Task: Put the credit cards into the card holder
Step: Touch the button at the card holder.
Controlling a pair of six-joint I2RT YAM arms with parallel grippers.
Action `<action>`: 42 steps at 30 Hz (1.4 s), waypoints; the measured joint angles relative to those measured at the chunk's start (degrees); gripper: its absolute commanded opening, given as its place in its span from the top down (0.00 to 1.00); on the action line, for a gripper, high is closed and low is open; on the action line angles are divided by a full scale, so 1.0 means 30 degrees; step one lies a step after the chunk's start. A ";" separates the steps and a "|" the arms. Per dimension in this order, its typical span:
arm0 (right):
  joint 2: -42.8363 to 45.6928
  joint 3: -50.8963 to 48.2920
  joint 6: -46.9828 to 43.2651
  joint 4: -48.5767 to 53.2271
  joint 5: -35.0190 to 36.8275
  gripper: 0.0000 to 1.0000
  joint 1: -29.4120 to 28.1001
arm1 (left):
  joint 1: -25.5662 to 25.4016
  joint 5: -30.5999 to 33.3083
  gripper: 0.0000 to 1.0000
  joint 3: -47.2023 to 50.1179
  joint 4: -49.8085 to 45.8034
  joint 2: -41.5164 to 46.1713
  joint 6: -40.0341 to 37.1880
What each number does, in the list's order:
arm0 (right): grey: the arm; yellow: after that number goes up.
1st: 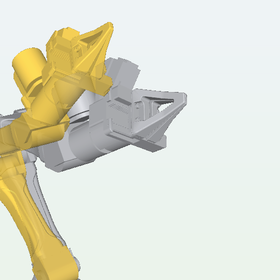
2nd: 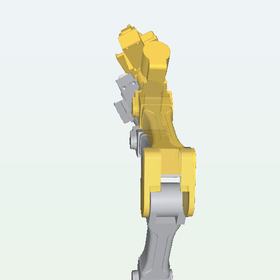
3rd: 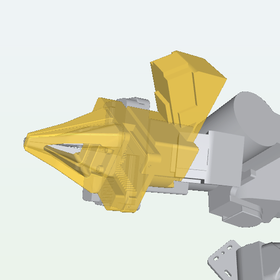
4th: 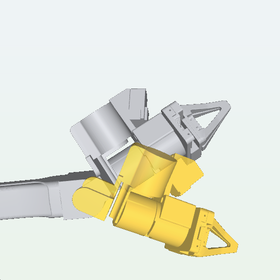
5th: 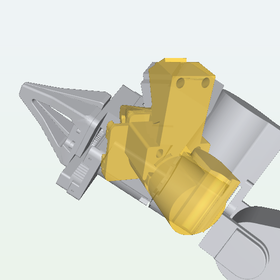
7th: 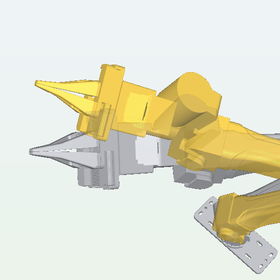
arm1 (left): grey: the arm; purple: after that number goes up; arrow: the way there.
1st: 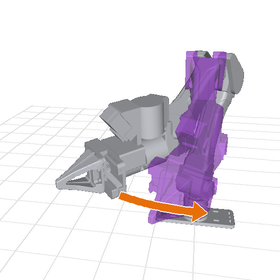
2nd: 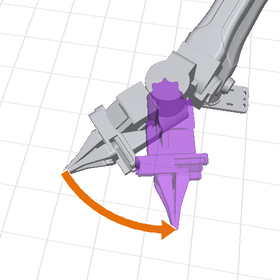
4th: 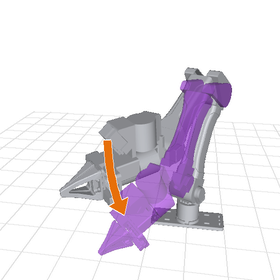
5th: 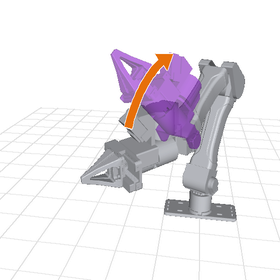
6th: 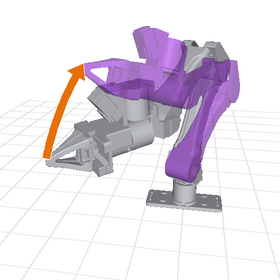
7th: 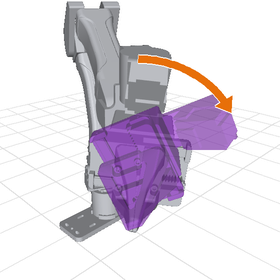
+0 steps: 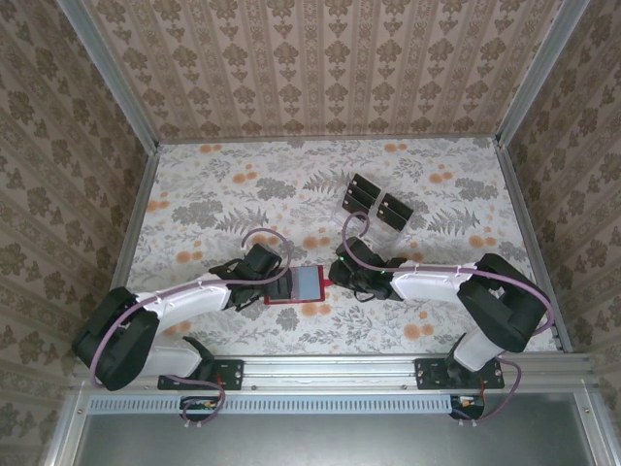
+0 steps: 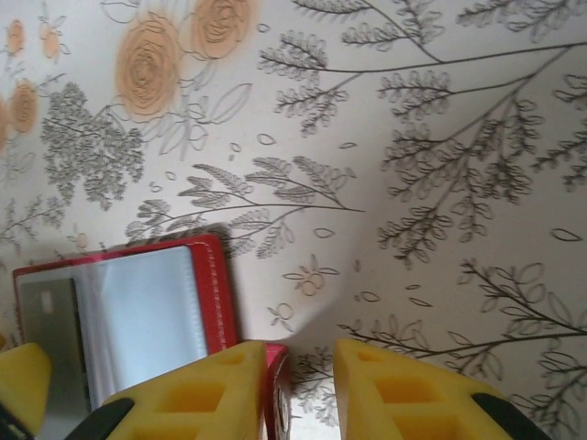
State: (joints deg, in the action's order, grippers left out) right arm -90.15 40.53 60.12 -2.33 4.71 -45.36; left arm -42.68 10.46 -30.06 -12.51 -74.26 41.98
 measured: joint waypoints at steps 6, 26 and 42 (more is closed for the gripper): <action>0.0240 -0.0831 0.0117 0.0627 0.0430 0.74 0.0168 | 0.0000 0.0000 0.00 0.0000 0.0000 0.0000 0.0000; 0.0488 0.0175 -0.0597 0.1953 -0.0146 0.76 0.0182 | 0.0000 0.0015 0.00 0.0000 0.0000 0.0000 0.0000; 0.0226 0.4736 -0.2769 0.3388 -0.3082 0.74 -0.0561 | 0.0000 0.0095 0.00 0.0000 -0.0015 0.0000 -0.0080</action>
State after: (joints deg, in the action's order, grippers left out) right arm -89.47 54.74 51.81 7.84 -4.54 -47.05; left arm -42.68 10.74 -30.06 -12.56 -74.26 41.74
